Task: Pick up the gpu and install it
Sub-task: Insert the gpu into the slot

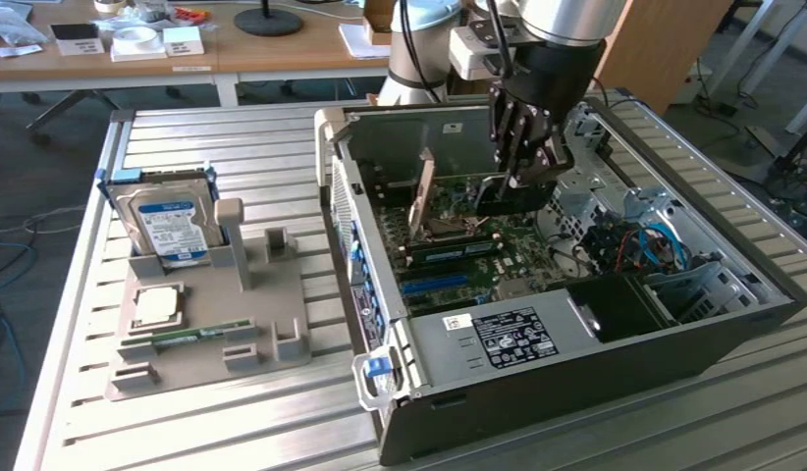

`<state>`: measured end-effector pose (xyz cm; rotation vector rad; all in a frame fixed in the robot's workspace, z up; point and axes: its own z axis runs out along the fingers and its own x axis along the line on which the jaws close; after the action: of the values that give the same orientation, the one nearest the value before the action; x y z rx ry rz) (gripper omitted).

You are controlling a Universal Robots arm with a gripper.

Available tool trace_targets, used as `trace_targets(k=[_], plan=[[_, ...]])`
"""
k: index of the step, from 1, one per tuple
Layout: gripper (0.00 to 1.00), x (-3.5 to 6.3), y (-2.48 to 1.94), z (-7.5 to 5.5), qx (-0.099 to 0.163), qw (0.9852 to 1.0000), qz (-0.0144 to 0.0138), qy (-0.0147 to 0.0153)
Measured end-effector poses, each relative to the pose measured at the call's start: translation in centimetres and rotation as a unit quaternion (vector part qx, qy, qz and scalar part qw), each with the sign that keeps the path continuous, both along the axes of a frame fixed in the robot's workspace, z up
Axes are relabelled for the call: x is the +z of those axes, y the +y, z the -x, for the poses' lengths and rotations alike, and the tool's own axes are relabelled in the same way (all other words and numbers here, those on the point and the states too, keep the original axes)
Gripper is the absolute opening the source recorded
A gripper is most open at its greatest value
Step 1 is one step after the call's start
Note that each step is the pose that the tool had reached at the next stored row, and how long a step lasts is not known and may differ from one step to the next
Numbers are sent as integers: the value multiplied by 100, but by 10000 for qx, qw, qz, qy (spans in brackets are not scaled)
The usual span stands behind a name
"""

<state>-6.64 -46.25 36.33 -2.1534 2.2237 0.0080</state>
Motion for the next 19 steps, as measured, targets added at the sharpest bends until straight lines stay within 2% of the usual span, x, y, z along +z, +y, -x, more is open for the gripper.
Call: trace_targets(k=[4, 12, 17, 19], plan=[[27, 46, 4, -1, 0, 10000, -1, -1], [27, -70, 4, -1, -4, 10000, 0, 0], [27, 16, 5, -2, -4, 10000, -1, -1], [27, 15, 5, -2, -4, 10000, -1, -1]])
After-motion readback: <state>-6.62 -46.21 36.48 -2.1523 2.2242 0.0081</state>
